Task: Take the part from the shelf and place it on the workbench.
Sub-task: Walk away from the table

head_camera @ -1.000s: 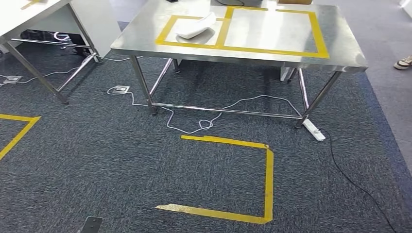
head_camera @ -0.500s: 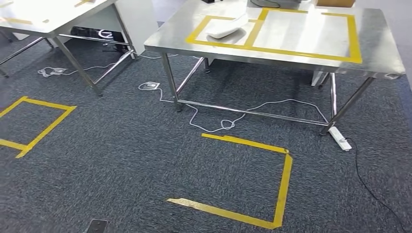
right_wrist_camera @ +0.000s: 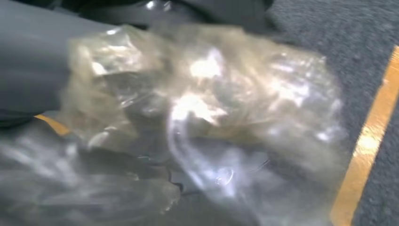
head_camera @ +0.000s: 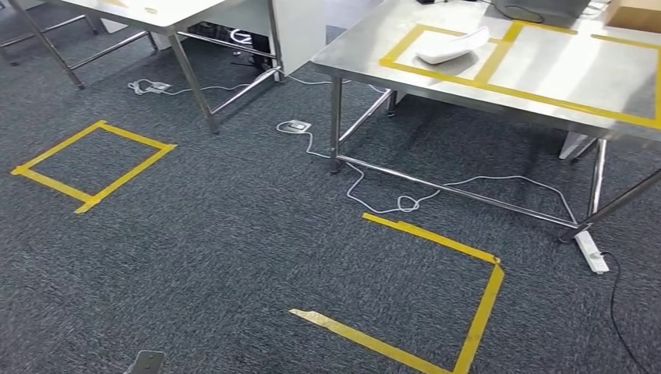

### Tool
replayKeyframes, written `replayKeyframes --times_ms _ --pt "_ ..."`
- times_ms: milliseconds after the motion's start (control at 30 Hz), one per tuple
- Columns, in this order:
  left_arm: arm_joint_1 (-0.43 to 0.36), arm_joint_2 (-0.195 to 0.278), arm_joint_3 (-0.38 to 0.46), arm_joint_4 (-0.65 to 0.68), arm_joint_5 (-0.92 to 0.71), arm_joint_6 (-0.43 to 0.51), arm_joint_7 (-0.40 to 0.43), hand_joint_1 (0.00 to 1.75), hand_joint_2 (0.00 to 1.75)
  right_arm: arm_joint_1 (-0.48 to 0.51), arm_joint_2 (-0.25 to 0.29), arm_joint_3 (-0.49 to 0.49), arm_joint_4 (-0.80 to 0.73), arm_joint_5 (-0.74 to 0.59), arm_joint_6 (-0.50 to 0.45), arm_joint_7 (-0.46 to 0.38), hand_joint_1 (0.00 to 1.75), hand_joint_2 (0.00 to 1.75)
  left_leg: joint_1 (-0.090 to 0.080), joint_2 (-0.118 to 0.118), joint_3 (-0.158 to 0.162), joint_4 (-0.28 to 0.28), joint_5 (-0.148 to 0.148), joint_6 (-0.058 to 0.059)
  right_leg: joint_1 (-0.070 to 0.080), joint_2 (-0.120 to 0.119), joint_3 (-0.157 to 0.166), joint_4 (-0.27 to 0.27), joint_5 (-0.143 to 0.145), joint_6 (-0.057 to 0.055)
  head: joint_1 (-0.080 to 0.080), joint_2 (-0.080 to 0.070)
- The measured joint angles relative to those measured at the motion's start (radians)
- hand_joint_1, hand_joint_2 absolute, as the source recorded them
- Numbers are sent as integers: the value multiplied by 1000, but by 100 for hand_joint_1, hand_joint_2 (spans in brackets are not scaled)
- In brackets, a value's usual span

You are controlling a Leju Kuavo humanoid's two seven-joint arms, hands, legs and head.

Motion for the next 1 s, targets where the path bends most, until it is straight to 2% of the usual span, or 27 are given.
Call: replayKeyframes --times_ms 33,67,100,133,167,200,233,267,300,367,433,500,533,567,600,633,667,733,767,800,867,900,933,967,1000 --pt "0 0 0 0 0 0 0 0 0 2 -1 0 1 0 0 0 0 0 0 -12 -3 0 1 1 -1 8 -31 63 -21 1 0 0" --pt "1 -1 0 0 0 0 0 0 0 4 -1 0 1 0 0 0 0 0 0 -24 -4 1 2 1 -2 10 -48 95 -22 1 0 0" --pt "2 -1 0 0 0 0 0 0 0 4 -2 0 2 0 0 0 0 0 0 -36 -4 1 3 0 -2 12 -45 83 -1 1 0 0" --pt "3 -2 0 0 0 0 0 0 0 4 -3 0 2 0 0 0 0 0 0 -49 -3 2 4 -2 -3 16 -23 33 36 0 0 0" --pt "3 -3 0 0 0 0 0 0 0 4 -3 0 2 0 0 0 0 0 0 -61 -2 2 5 -4 -5 31 9 -40 78 -2 0 0" --pt "2 -4 0 0 0 0 0 0 0 3 -4 0 2 0 0 0 0 0 -2 -73 -3 4 5 -7 -7 54 40 -111 109 -5 0 0" --pt "0 -4 0 0 0 1 -1 0 0 3 -5 0 3 0 0 0 0 0 -3 -85 -7 7 6 -12 -10 73 64 -165 125 -8 0 0" --pt "-1 -4 1 0 0 2 -2 0 0 4 -5 0 3 1 1 1 0 0 -3 -94 -13 8 8 -18 -11 88 78 -195 130 -10 -1 0" --pt "-1 -4 1 0 0 2 -3 0 0 4 -5 0 3 2 1 2 0 0 -3 -104 -18 10 12 -25 -11 90 82 -204 126 -14 -1 0" --pt "3 -3 4 0 0 4 -6 0 0 3 -5 0 3 3 2 3 0 0 0 -118 -26 12 15 -37 -12 72 86 -207 129 -23 -1 0" --pt "5 -3 7 0 0 4 -12 0 0 4 -5 1 3 3 6 3 0 0 -1 -86 -44 52 -13 -48 -14 47 88 -212 133 -35 -7 0" --pt "1 -6 8 1 0 5 -19 0 0 6 -5 0 2 4 13 3 0 0 -1 -34 -96 169 -80 -56 -11 19 88 -214 134 -43 -15 0" --pt "-1 -6 9 1 0 6 -22 0 0 7 -5 0 2 5 17 3 0 0 1 -23 -126 238 -111 -58 -8 4 87 -213 133 -45 -16 0" --pt "-1 -6 11 1 0 7 -25 0 0 8 -5 0 1 6 21 4 0 0 2 -18 -148 291 -130 -59 -6 -10 86 -213 133 -46 -16 0" --pt "1 -6 13 1 0 9 -28 0 0 8 -5 0 0 7 24 4 0 0 2 -16 -155 313 -131 -59 -3 -23 85 -213 132 -47 -16 0" --pt "3 -6 16 1 0 12 -31 0 0 8 -5 0 -1 8 27 4 0 0 2 -14 -140 292 -112 -56 -1 -35 86 -212 132 -47 -16 0" --pt "4 -6 19 1 1 15 -35 0 0 7 -5 0 -2 8 29 4 0 0 1 -6 -106 234 -80 -52 1 -47 87 -212 131 -47 -16 0" --pt "1 -6 24 1 1 19 -39 0 0 5 -5 0 -4 9 32 4 0 0 -9 44 -25 86 -29 -37 8 -69 91 -211 127 -44 -16 0" --pt "-2 -6 25 1 -1 19 -40 0 0 5 -5 0 -5 9 33 5 0 0 -14 65 -2 39 -20 -31 11 -80 92 -210 125 -41 -16 0" --pt "-4 -7 26 1 -2 20 -41 0 0 5 -5 0 -6 9 34 5 0 0 -18 78 7 17 -21 -25 13 -91 93 -210 123 -37 -17 0" --pt "-4 -8 26 1 -9 20 -42 0 0 4 -5 1 -10 10 35 6 0 0 -19 59 5 11 -19 -18 15 -111 96 -210 120 -29 -18 0" --pt "-2 -10 26 1 -13 20 -42 0 0 3 -5 1 -12 11 35 6 0 0 -17 48 5 8 -15 -13 14 -102 95 -205 113 -23 -17 0" --pt "-1 -11 26 1 -17 20 -43 0 0 2 -5 0 -14 11 36 6 0 0 -14 38 5 5 -12 -7 12 -79 86 -185 97 -18 -16 0" --pt "-3 -14 26 1 -21 21 -43 0 0 2 -5 0 -15 12 36 6 0 0 -11 26 4 2 -7 -2 9 -50 68 -146 71 -12 -14 0" --pt "-5 -17 26 2 -23 21 -44 0 0 4 -5 0 -16 12 37 6 0 0 -10 15 1 2 -5 1 6 -18 38 -83 36 -8 -12 0"
